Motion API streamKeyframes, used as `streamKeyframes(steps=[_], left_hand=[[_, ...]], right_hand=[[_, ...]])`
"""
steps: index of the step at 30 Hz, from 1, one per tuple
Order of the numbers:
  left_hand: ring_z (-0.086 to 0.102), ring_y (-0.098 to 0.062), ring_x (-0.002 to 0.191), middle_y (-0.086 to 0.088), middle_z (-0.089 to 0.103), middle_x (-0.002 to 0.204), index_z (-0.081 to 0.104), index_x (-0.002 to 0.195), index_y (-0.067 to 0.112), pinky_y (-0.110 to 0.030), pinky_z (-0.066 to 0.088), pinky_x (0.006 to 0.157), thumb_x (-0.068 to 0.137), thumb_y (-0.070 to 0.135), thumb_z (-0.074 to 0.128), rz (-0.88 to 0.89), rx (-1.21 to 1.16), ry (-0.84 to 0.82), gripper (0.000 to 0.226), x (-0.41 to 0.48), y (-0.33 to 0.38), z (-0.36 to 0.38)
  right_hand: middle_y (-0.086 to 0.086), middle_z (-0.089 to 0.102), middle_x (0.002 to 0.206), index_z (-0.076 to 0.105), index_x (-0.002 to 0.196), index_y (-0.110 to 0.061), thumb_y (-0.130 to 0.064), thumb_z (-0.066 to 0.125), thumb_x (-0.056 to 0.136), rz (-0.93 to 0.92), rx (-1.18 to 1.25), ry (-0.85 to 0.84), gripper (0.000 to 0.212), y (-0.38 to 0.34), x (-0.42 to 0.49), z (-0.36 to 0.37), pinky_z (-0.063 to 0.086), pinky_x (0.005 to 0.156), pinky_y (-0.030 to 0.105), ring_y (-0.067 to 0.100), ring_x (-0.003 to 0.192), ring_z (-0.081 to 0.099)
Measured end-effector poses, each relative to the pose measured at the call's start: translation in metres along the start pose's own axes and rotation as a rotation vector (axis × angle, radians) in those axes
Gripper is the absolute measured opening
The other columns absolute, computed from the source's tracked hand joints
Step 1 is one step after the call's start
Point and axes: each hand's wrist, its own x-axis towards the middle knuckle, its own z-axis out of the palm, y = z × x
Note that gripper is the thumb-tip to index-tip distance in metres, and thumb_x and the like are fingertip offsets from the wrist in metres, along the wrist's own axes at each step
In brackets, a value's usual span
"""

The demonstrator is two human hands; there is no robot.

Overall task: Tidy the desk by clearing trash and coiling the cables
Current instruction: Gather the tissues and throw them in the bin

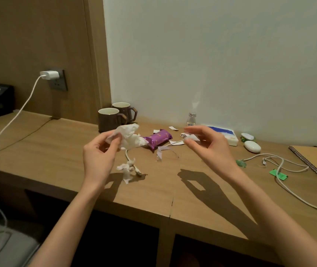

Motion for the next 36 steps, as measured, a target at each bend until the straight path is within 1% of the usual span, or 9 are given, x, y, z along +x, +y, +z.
streamKeyframes(steps=[5,10,14,18,21,25,29,33,36], left_hand=[[0.060,-0.002,0.072,0.010,0.068,0.088,0.065,0.097,0.036,-0.012,0.051,0.058,0.087,0.021,0.062,-0.047,0.054,-0.109,0.018,-0.028,0.014,-0.044],[0.054,-0.002,0.054,0.011,0.066,0.064,0.071,0.096,0.026,-0.011,0.042,0.054,0.086,0.019,0.065,-0.135,0.114,-0.131,0.013,-0.072,-0.006,-0.101],[0.056,0.002,0.057,0.016,0.067,0.067,0.071,0.094,0.023,-0.010,0.043,0.050,0.086,0.014,0.064,-0.244,0.128,-0.143,0.014,-0.099,-0.037,-0.144],[0.057,0.002,0.054,0.012,0.069,0.065,0.070,0.086,0.022,-0.012,0.044,0.049,0.086,0.009,0.064,-0.398,0.246,-0.275,0.015,-0.121,-0.093,-0.175],[0.058,0.000,0.054,0.005,0.066,0.068,0.070,0.088,0.020,-0.015,0.047,0.048,0.086,0.006,0.063,-0.570,0.323,-0.348,0.015,-0.140,-0.149,-0.188],[0.057,-0.005,0.055,-0.002,0.063,0.072,0.066,0.087,0.016,-0.016,0.047,0.048,0.083,0.010,0.064,-0.725,0.393,-0.461,0.008,-0.163,-0.210,-0.187],[0.059,-0.008,0.053,0.005,0.063,0.059,0.065,0.074,0.023,-0.036,0.053,0.063,0.073,0.025,0.065,-0.864,0.437,-0.552,0.003,-0.178,-0.265,-0.181],[0.061,-0.014,0.079,-0.006,0.065,0.097,0.066,0.108,0.020,-0.024,0.050,0.067,0.086,0.017,0.061,-1.046,0.481,-0.561,0.023,-0.184,-0.290,-0.166],[0.056,-0.017,0.111,-0.007,0.050,0.136,0.041,0.140,0.019,-0.021,0.046,0.086,0.091,0.028,0.058,-1.140,0.480,-0.673,0.052,-0.186,-0.293,-0.160]], right_hand=[[-0.013,0.067,0.110,0.065,0.116,-0.024,-0.022,0.069,0.085,-0.037,0.153,-0.141,0.031,-0.042,-0.033,0.025,0.053,0.083,0.019,0.003,0.103,0.062],[-0.009,0.070,0.109,0.067,0.112,-0.016,-0.013,0.070,0.084,-0.023,0.321,-0.417,0.028,-0.061,-0.080,0.065,0.053,0.087,0.022,0.006,0.102,0.065],[-0.006,0.070,0.108,0.069,0.111,-0.016,-0.013,0.069,0.086,0.011,0.353,-0.645,0.025,-0.057,-0.116,0.108,0.053,0.090,0.028,0.010,0.102,0.065],[-0.010,0.070,0.108,0.069,0.109,-0.020,-0.019,0.068,0.086,0.034,0.267,-0.797,0.022,-0.032,-0.145,0.159,0.051,0.087,0.023,0.003,0.099,0.064],[-0.005,0.070,0.103,0.069,0.105,-0.024,-0.027,0.068,0.086,0.125,0.165,-0.876,0.020,0.007,-0.164,0.196,0.049,0.070,0.022,0.011,0.080,0.063],[-0.012,0.067,0.108,0.070,0.106,-0.022,-0.030,0.066,0.087,0.310,0.083,-0.924,0.021,0.062,-0.188,0.237,0.043,0.078,0.010,-0.003,0.094,0.061],[-0.009,0.066,0.109,0.069,0.108,-0.020,-0.028,0.065,0.088,0.459,0.021,-0.937,0.023,0.097,-0.202,0.270,0.038,0.075,0.009,-0.004,0.088,0.057],[-0.004,0.061,0.123,0.062,0.119,-0.020,-0.034,0.065,0.087,0.703,0.045,-0.904,0.036,0.118,-0.207,0.295,0.043,0.090,0.017,0.008,0.112,0.057],[-0.004,0.047,0.140,0.047,0.137,-0.022,-0.037,0.059,0.091,0.786,0.081,-0.954,0.050,0.123,-0.205,0.300,0.037,0.100,0.023,0.014,0.130,0.045]])
